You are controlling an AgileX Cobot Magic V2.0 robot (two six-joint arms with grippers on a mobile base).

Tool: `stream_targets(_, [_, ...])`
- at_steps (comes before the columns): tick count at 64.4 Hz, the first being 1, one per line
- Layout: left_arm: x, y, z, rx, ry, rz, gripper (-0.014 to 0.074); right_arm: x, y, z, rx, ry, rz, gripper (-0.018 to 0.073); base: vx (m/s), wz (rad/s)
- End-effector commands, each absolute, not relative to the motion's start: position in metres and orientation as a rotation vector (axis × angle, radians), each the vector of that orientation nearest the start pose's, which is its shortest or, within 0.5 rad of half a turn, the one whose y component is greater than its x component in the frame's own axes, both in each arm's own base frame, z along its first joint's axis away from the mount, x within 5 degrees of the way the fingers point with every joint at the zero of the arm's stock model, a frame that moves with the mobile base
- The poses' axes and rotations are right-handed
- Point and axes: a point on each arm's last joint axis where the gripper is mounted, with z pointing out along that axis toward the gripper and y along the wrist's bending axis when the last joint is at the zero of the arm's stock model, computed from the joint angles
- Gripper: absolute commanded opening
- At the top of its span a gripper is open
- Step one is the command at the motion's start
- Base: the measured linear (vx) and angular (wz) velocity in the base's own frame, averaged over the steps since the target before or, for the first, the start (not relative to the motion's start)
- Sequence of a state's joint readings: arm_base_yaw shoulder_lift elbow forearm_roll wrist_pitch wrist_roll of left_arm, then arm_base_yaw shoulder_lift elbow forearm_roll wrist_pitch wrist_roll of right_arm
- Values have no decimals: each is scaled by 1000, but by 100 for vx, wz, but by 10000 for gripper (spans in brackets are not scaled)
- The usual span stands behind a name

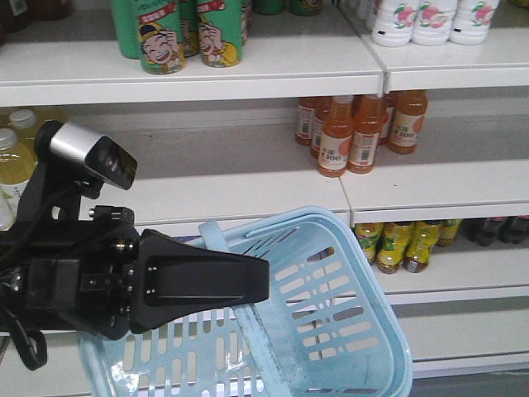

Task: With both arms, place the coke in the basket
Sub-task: 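Turn the base away from the shelf holding the basket in the left gripper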

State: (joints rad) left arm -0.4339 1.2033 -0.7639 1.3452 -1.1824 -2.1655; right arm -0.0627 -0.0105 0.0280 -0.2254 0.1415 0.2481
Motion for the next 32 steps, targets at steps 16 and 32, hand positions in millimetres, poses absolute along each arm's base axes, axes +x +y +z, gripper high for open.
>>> stream_targets(16, [144, -161, 366, 655, 1630, -2156, -6, 56, -5, 197, 75, 1561, -57, -5, -4, -45])
stream_targets(32, [144, -161, 366, 655, 1630, -2156, -6, 56, -5, 197, 75, 1561, -57, -5, -4, -57])
